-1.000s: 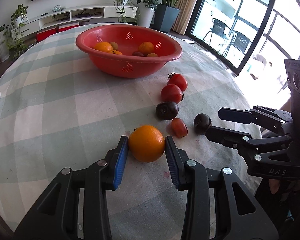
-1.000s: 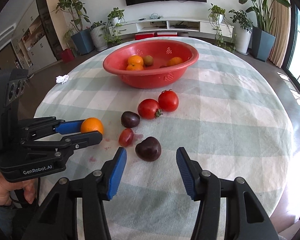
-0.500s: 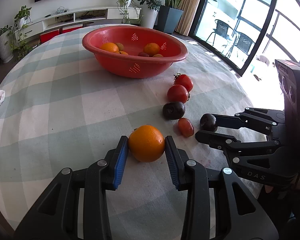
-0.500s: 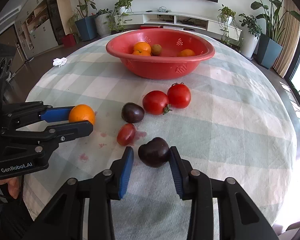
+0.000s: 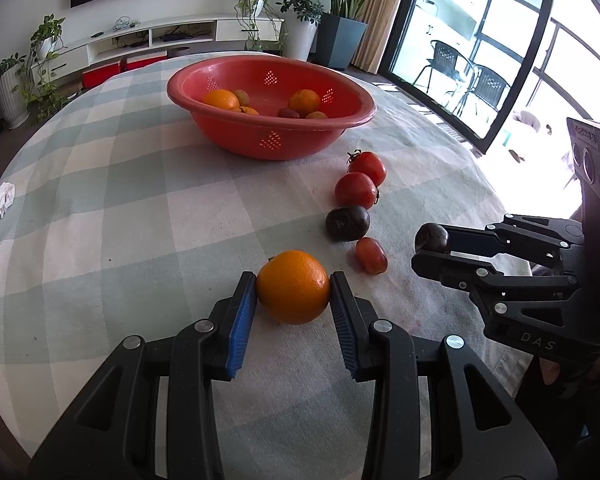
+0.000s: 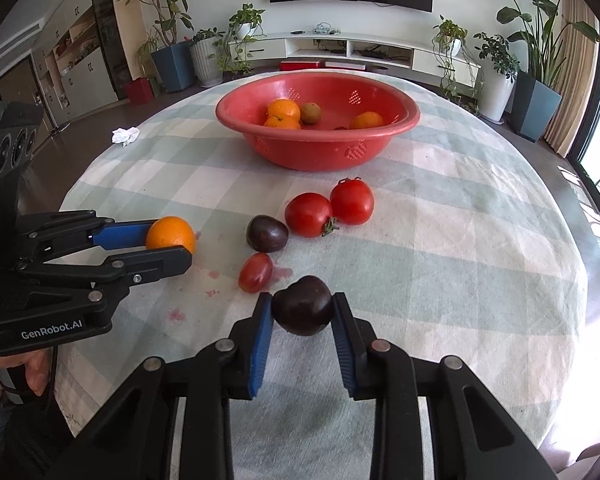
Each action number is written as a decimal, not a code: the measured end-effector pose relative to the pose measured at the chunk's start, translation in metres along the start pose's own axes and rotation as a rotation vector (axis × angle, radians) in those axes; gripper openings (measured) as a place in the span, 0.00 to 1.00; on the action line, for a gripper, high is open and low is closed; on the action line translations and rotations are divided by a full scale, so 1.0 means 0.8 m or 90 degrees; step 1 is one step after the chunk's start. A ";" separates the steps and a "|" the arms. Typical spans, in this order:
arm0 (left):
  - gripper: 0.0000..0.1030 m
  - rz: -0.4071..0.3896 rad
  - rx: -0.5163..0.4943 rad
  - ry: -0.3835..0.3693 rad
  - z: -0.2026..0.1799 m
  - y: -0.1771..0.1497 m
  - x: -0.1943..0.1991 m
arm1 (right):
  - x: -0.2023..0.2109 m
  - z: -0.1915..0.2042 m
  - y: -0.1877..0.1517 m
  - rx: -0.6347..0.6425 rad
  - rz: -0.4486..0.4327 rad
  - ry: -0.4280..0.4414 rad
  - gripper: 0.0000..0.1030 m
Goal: Organize fruits
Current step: 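Carry the orange and dark purple tomato into the red bowl and open both tools, then withdraw both tools from the bowl toward the remaining tomatoes, then close the left tool on a small red tomato while the right tool grasps a dark purple tomato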
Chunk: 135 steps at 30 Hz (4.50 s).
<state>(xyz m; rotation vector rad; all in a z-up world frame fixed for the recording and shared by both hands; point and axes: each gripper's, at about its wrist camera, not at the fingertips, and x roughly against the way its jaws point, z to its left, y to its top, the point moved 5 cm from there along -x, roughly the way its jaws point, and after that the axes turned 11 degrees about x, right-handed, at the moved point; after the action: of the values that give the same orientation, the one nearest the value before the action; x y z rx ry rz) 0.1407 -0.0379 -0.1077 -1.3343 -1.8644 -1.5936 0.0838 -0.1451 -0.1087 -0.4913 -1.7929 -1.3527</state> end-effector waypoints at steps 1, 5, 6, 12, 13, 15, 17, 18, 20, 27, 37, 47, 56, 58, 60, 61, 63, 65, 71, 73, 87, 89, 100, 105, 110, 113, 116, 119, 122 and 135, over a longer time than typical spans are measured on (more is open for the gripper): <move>0.34 -0.002 0.000 0.000 0.000 0.001 0.001 | 0.003 -0.002 0.000 -0.003 -0.003 0.000 0.31; 0.34 -0.010 -0.001 0.000 -0.001 0.006 0.008 | 0.016 -0.009 0.004 -0.017 -0.017 0.000 0.31; 0.34 -0.011 -0.001 0.000 0.000 0.008 0.010 | 0.019 -0.011 0.005 -0.020 -0.020 0.000 0.31; 0.34 -0.031 -0.009 0.013 0.010 0.034 0.024 | 0.050 -0.043 0.022 -0.039 -0.056 -0.022 0.31; 0.34 -0.037 -0.011 0.016 0.012 0.041 0.027 | 0.055 -0.052 0.026 -0.045 -0.063 -0.026 0.31; 0.34 -0.049 -0.017 0.023 0.016 0.058 0.035 | 0.063 -0.070 0.035 -0.055 -0.073 -0.038 0.31; 0.34 -0.061 -0.027 0.029 0.016 0.079 0.041 | 0.069 -0.086 0.046 -0.060 -0.082 -0.050 0.31; 0.34 -0.066 -0.033 0.031 0.014 0.089 0.043 | 0.072 -0.092 0.051 -0.062 -0.088 -0.055 0.31; 0.34 -0.074 -0.045 0.036 0.010 0.110 0.044 | 0.077 -0.103 0.066 -0.061 -0.099 -0.060 0.31; 0.34 -0.070 -0.082 0.035 -0.016 0.162 0.018 | 0.075 -0.115 0.130 -0.027 -0.139 -0.060 0.31; 0.34 -0.020 -0.093 0.020 -0.035 0.175 -0.060 | -0.002 -0.108 0.213 -0.002 -0.119 0.024 0.31; 0.34 -0.004 -0.098 0.015 -0.033 0.175 -0.106 | -0.101 -0.099 0.225 0.000 -0.035 0.067 0.31; 0.34 -0.009 -0.110 0.006 -0.037 0.179 -0.118 | -0.144 -0.098 0.217 0.015 0.001 0.055 0.31; 0.34 -0.009 -0.110 0.004 -0.037 0.179 -0.120 | -0.147 -0.097 0.215 0.020 0.003 0.053 0.31; 0.34 -0.009 -0.111 0.005 -0.037 0.180 -0.121 | -0.149 -0.098 0.214 0.022 0.006 0.050 0.31; 0.34 -0.010 -0.111 0.006 -0.037 0.180 -0.122 | -0.151 -0.098 0.213 0.021 0.007 0.051 0.31; 0.34 -0.010 -0.112 0.006 -0.036 0.181 -0.123 | -0.153 -0.099 0.211 0.020 0.008 0.051 0.31; 0.34 -0.009 -0.112 0.008 -0.034 0.183 -0.123 | -0.154 -0.101 0.210 0.018 0.009 0.048 0.31; 0.37 -0.009 -0.108 0.010 -0.035 0.183 -0.121 | -0.157 -0.097 0.210 0.028 0.006 0.040 0.32; 0.50 -0.017 -0.103 0.012 -0.034 0.184 -0.119 | -0.157 -0.096 0.209 0.031 0.008 0.040 0.32; 0.65 -0.052 -0.094 0.011 -0.033 0.186 -0.084 | -0.102 -0.090 0.210 0.041 -0.042 0.016 0.45; 0.71 -0.061 -0.090 0.009 -0.030 0.182 -0.069 | -0.082 -0.091 0.207 0.031 -0.062 0.013 0.49; 0.98 -0.089 -0.033 0.019 -0.010 0.108 0.004 | 0.017 -0.081 0.144 -0.041 -0.123 0.022 0.64; 1.00 -0.096 -0.016 0.021 -0.021 0.058 0.031 | 0.049 -0.073 0.092 -0.087 -0.123 0.017 0.66; 1.00 -0.073 -0.020 0.024 -0.041 0.012 0.028 | 0.069 -0.063 0.037 -0.137 -0.121 -0.007 0.66; 1.00 -0.035 -0.020 0.032 -0.053 -0.006 0.013 | 0.076 -0.057 0.011 -0.156 -0.122 -0.013 0.66; 1.00 -0.044 -0.017 0.049 -0.061 -0.007 0.007 | 0.081 -0.051 -0.006 -0.167 -0.125 -0.011 0.66; 0.99 -0.038 -0.016 0.068 -0.067 0.000 -0.003 | 0.082 -0.048 -0.014 -0.173 -0.127 -0.008 0.66; 0.98 -0.026 -0.010 0.091 -0.069 0.004 -0.015 | 0.083 -0.047 -0.015 -0.177 -0.130 -0.010 0.66; 0.40 0.024 -0.019 0.104 -0.082 0.004 -0.055 | 0.089 -0.060 -0.021 -0.213 -0.156 -0.007 0.66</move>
<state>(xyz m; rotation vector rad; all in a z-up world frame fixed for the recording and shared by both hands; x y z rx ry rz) 0.1460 -0.1160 -0.1192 -1.2041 -1.7158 -1.6644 0.0483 -0.2069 -0.0582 -0.4652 -1.6811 -1.8390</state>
